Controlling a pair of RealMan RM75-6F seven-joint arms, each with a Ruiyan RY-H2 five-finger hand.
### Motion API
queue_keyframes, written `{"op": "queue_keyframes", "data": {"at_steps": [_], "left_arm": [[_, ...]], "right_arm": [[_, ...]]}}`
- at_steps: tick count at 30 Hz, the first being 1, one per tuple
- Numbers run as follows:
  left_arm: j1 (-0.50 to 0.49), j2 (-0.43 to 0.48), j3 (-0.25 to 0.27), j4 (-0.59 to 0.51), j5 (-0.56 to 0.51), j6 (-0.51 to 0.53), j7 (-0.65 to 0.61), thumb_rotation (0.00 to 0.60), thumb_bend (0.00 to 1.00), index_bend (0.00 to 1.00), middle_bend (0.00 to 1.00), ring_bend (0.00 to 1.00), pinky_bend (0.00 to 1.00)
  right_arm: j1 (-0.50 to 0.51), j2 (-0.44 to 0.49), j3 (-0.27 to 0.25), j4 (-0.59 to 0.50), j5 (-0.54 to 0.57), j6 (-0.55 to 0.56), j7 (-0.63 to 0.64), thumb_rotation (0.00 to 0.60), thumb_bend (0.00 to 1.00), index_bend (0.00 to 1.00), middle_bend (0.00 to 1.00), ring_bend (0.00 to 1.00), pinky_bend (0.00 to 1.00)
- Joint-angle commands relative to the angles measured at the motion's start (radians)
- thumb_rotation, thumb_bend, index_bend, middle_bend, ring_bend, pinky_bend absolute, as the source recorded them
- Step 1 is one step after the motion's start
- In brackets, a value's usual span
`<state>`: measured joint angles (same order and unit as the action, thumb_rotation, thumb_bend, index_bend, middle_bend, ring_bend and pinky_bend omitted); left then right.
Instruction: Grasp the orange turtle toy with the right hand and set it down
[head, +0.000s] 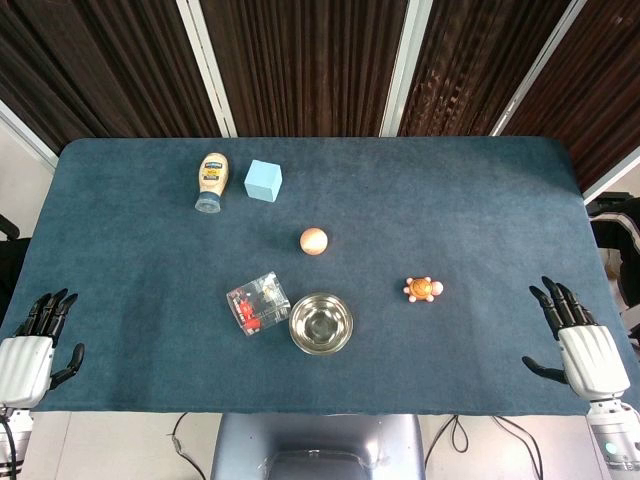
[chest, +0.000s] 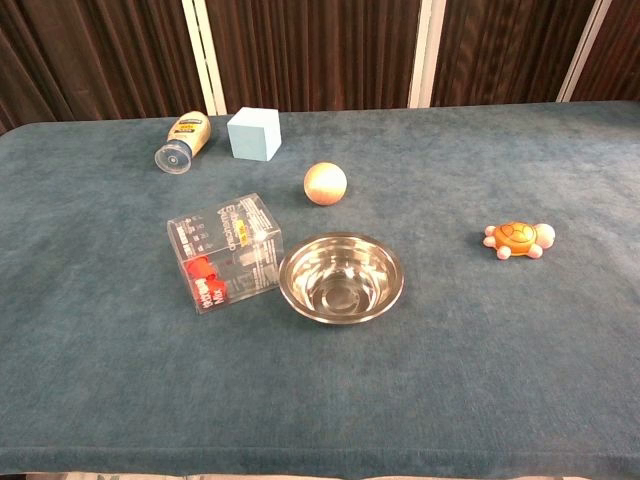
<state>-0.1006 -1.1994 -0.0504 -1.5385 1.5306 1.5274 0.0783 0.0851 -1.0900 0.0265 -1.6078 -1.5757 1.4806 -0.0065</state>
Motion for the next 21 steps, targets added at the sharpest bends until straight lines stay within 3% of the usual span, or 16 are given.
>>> {"op": "queue_keyframes", "data": {"at_steps": [1,5,7,11,12,15,21], "left_arm": [[-0.001,-0.001,0.0,-0.001,-0.005,-0.004,0.02,0.6,0.43,0.07,0.05,0.07,0.35],[0.0,0.0,0.001,-0.006,-0.003,-0.002,0.022,0.6,0.43,0.08,0.06,0.08,0.35],[0.0,-0.002,0.0,-0.001,0.002,0.004,0.018,0.6,0.43,0.08,0.07,0.08,0.35],[-0.003,-0.011,-0.003,0.015,0.005,0.007,0.012,0.6,0.43,0.08,0.07,0.09,0.35],[-0.003,-0.011,-0.002,0.017,0.004,0.003,0.009,0.6,0.43,0.08,0.07,0.09,0.35],[-0.006,-0.008,0.003,0.013,0.001,-0.011,0.001,0.6,0.43,0.09,0.07,0.09,0.35],[-0.009,-0.011,0.001,0.015,0.004,-0.01,0.006,0.6,0.43,0.1,0.08,0.1,0.35]], "right_arm": [[-0.001,-0.002,0.002,-0.003,0.008,-0.002,-0.005,0.6,0.08,0.03,0.0,0.0,0.35],[0.002,-0.006,0.01,-0.005,0.019,-0.003,-0.001,0.6,0.08,0.05,0.0,0.0,0.35],[0.004,-0.014,0.02,0.006,0.022,0.003,0.004,0.6,0.08,0.08,0.0,0.07,0.36],[0.013,-0.039,0.042,0.029,0.037,0.009,0.028,0.6,0.08,0.21,0.11,0.54,0.66],[0.017,-0.044,0.046,0.036,0.04,0.006,0.037,0.6,0.08,0.24,0.15,0.61,0.7],[0.041,-0.05,0.052,0.047,0.07,-0.049,0.028,0.6,0.08,0.3,0.19,0.71,0.78],[0.146,-0.083,0.094,0.094,0.12,-0.195,-0.029,0.6,0.08,0.39,0.27,0.8,0.86]]}}
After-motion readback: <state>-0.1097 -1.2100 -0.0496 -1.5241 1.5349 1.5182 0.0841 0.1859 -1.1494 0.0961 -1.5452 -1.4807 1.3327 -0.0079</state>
